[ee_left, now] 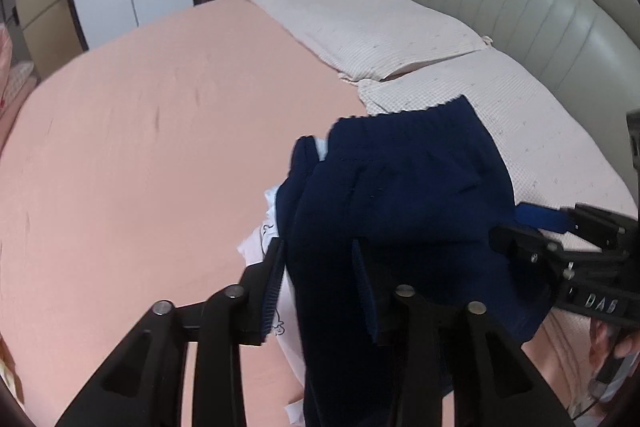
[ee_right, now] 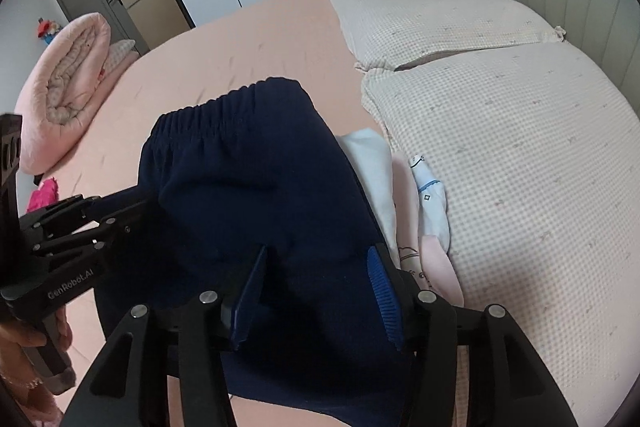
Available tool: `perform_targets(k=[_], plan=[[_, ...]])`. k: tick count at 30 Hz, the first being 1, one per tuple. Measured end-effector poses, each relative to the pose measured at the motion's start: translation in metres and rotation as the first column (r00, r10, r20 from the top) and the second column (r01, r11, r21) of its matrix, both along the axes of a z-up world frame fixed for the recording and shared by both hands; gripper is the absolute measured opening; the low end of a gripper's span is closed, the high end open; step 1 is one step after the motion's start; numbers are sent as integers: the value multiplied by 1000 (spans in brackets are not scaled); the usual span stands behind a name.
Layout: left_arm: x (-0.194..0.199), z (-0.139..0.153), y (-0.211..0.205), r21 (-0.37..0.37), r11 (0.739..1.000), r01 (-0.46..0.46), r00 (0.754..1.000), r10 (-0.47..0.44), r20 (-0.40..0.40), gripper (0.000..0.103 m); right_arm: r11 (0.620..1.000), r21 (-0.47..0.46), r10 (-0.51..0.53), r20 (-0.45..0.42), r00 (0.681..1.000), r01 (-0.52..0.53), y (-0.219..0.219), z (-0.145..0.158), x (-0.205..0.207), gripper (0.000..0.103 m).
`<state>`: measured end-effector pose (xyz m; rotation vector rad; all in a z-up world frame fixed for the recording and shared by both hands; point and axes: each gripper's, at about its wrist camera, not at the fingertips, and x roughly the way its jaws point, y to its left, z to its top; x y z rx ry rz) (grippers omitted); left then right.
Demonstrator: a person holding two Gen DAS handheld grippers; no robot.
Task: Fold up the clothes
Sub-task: 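Open both grippers to release the shorts on the stack and withdraw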
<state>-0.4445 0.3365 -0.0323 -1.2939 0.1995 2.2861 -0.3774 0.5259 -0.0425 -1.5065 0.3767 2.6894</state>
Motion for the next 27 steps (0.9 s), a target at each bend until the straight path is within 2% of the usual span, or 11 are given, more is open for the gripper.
perform_targets(k=[2,4,5,6,8,10,14,17,19,22,27], plan=[[0,13,-11,50,999,-14,999,13,31,35,1000,28,-7,15,1000,6,-2,4,2,52],[7,32,-24,89,996,-16,1000,16,0,36,999,37,-16,10,1000,16,-4,18,7,52],[13,43,-32,102,995,-19,999,22,-33,43,999,33,-21,-7,1000,21,-6,28,12,52],[18,54,-42,117,993,-24,998,31,-56,67,999,28,-26,-26,999,26,-8,38,16,53],[26,67,-70,166,984,-61,997,68,-38,99,999,5,-39,-46,998,39,-17,58,26,60],[32,74,-99,207,973,-103,994,106,-4,99,1000,-5,-19,-71,997,18,-35,76,35,70],[45,74,-168,154,972,-179,983,183,-12,100,997,43,74,-128,989,-69,-98,107,48,80],[51,69,-230,155,948,-278,960,279,21,103,990,49,140,-153,978,-134,-152,118,52,87],[50,67,-272,163,920,-357,934,351,64,103,983,33,184,-144,972,-181,-194,120,46,103],[49,72,-323,123,895,-429,903,428,40,103,970,37,241,-143,960,-238,-251,118,36,103],[53,98,-389,83,863,-499,865,502,-22,103,956,44,295,-110,949,-292,-326,110,19,103]])
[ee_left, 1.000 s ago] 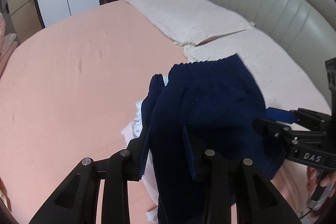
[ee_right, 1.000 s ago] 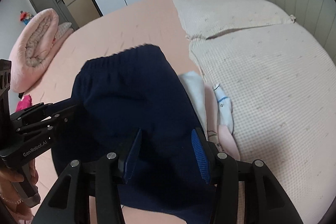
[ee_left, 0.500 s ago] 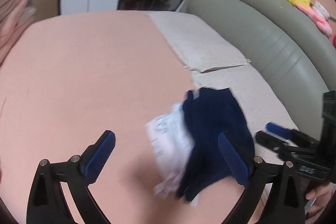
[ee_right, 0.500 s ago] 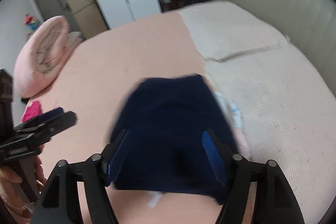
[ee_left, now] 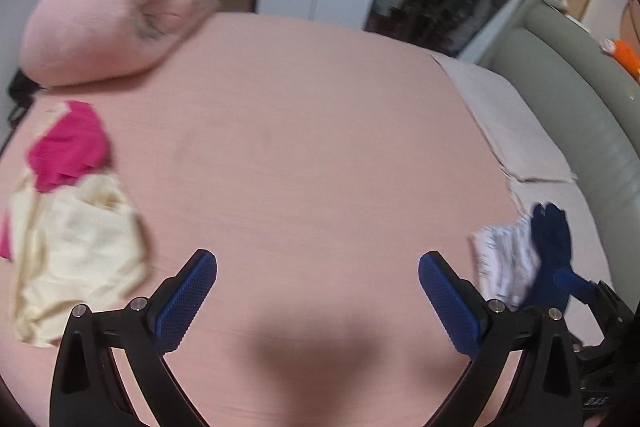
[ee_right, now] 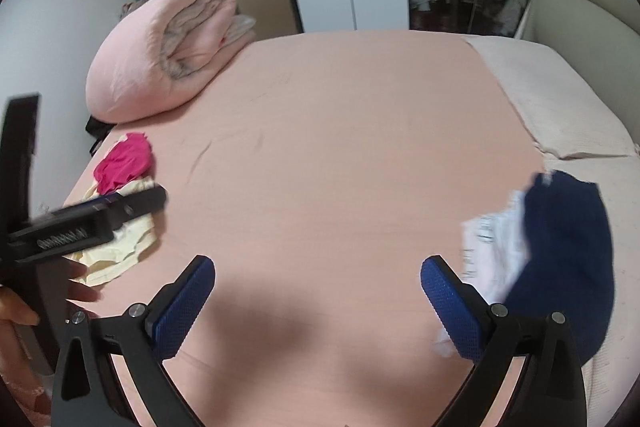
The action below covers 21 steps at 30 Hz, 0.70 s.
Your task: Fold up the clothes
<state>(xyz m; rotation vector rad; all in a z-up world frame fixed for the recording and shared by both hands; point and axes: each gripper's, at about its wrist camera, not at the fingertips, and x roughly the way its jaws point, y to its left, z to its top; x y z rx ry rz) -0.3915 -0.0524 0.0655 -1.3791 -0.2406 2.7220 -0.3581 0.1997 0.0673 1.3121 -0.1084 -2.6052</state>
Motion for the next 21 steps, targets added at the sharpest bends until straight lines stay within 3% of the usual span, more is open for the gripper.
perform_targets(k=[10,21], plan=[[62,45,-83,-11,997,-79,993,78,-87,103,999,26,39,-76,996,-37,-72,34,39,103],[177,49,-59,-50,997,-60,986,52,-157,103,1000,16,12,-108,994,-11,-74,56,130,103]])
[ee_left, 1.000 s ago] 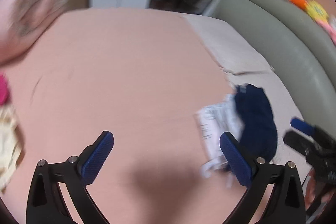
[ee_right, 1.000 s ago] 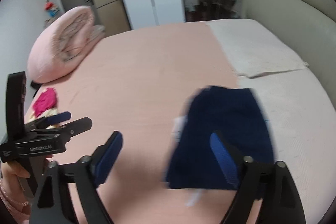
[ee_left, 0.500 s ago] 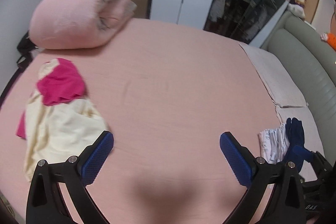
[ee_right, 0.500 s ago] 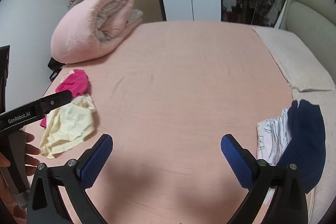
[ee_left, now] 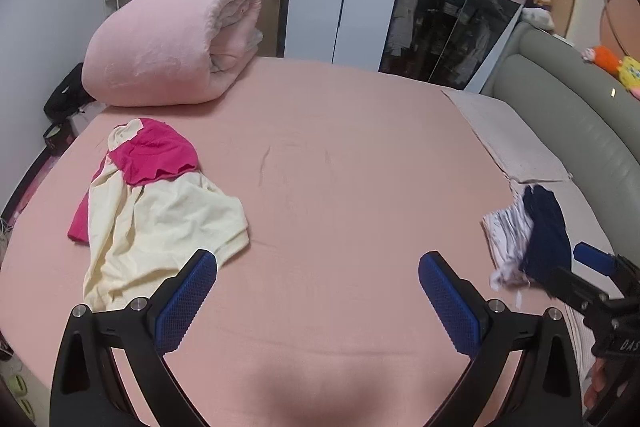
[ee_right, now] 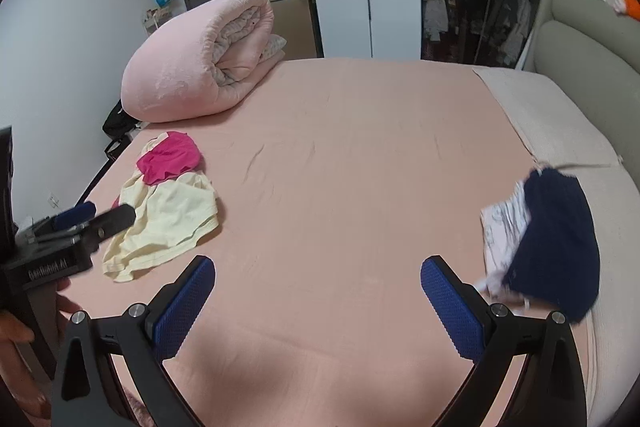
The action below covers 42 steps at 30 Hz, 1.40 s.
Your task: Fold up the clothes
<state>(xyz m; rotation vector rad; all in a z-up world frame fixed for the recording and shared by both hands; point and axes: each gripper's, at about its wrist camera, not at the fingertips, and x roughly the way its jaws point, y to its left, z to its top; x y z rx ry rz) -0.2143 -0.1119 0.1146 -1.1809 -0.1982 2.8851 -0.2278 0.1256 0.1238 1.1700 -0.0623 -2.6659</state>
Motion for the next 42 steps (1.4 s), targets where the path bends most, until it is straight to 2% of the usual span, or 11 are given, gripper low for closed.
perform_targets(k=[11,15,20,23,29,42], plan=[[132,-8,38,-75,994,-73,997,71,-36,103,999,6,-48,-49,998,48,28,-2,134,103],[175,-15,49,-52,996,-68,998,67,-20,103,998,-2,-70,-59,996,70,36,-8,184,103],[213,-21,56,-30,998,-57,998,56,-16,103,997,40,-68,-71,995,71,42,-17,230,103],[225,-24,60,-75,996,-56,998,55,-14,103,997,37,-67,-54,996,69,43,-24,247,103],[235,-31,60,-53,998,-46,999,47,2,103,996,13,-87,-30,996,87,48,-34,263,103],[231,-37,72,-103,995,-18,1000,19,11,103,997,15,-81,-1,997,81,49,-47,256,103]])
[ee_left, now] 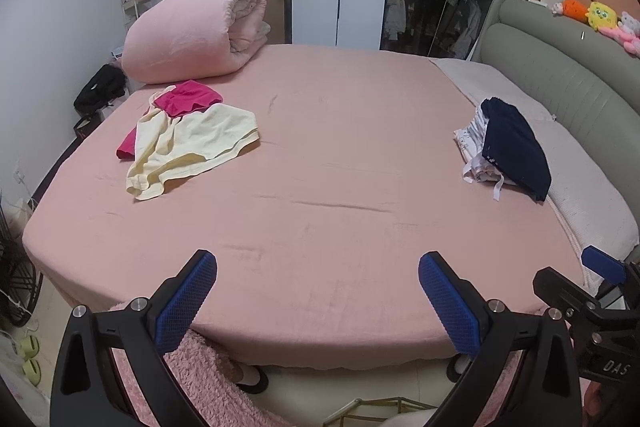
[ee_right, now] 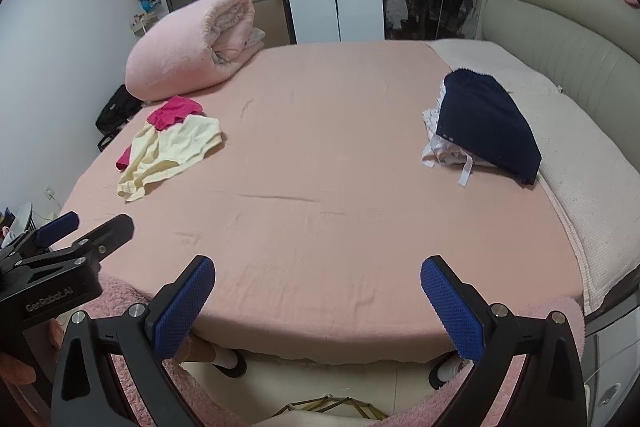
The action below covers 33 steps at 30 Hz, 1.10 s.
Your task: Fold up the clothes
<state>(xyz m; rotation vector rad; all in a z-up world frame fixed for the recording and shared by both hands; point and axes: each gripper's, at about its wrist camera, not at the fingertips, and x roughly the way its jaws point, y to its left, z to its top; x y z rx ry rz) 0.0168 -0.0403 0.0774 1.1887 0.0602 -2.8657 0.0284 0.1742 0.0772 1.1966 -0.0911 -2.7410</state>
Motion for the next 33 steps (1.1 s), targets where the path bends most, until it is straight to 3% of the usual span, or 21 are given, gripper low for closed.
perform_targets(k=[5,11,15,19,22,25,27,33], plan=[[-7,-4,4,-3,1000,5,1000,-5,10,103,1000,4,0,30,1000,0,-6,-9,-21,103],[-25,-14,4,12,1000,23,999,-23,-24,103,1000,23,0,5,1000,0,-9,-15,-33,103],[-81,-61,8,-32,999,33,999,-33,11,103,997,66,27,-10,1000,-27,-17,-47,-72,103],[-142,-121,0,44,999,-1,996,-3,86,103,999,35,19,20,1000,-19,-14,-97,-130,103],[-184,-165,1,26,1000,-14,990,10,139,103,1000,13,-22,74,997,21,-7,-136,-173,103],[-206,-189,4,-21,1000,-5,990,7,139,103,997,50,-62,58,996,59,-3,-164,-202,103],[-220,-203,3,-44,999,-7,984,14,177,103,995,57,-89,100,991,83,2,-187,-223,103],[-228,-216,-6,-6,999,-36,980,36,198,103,989,6,-144,163,976,145,13,-212,-242,103]])
